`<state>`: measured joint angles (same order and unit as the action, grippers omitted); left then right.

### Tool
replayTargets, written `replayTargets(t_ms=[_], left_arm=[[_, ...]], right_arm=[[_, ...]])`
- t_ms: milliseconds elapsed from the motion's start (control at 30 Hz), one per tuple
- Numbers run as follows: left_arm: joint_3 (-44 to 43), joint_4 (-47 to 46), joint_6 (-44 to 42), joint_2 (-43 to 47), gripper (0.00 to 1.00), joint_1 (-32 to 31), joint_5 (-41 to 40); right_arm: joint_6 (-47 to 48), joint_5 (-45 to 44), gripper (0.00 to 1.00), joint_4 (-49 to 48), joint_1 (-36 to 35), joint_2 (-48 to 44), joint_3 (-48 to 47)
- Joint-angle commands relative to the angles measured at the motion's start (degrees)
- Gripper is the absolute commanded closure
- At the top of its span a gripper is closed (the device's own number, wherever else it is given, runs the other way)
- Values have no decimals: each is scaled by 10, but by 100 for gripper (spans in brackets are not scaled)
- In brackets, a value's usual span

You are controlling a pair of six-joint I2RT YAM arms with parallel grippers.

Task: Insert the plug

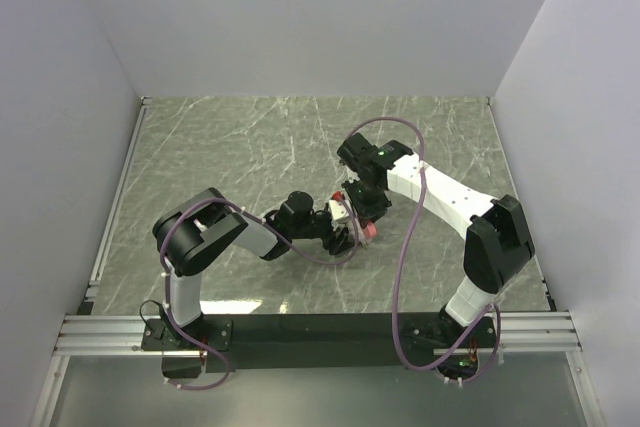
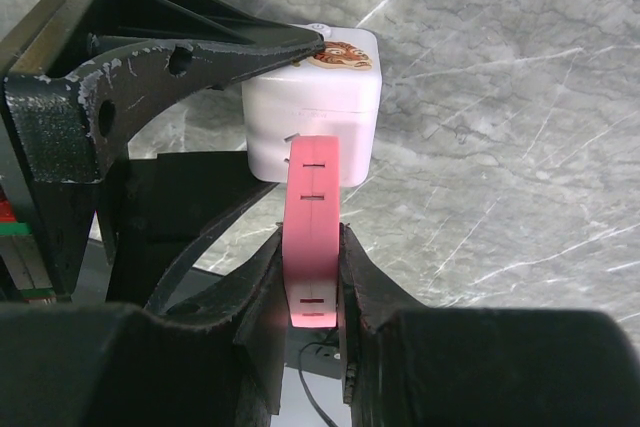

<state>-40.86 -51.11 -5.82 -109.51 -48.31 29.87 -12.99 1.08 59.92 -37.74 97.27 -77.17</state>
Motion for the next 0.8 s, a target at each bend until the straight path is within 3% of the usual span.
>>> replayTargets(t_ms=[0,767], left_arm=[[18,44,-12,11,77,-8,11],[18,51,-10,11,80,-8,3]], right_arm=[[-6,-1,100,-37,-8,91,83],[-21,7,100,-46,-20,106,136]])
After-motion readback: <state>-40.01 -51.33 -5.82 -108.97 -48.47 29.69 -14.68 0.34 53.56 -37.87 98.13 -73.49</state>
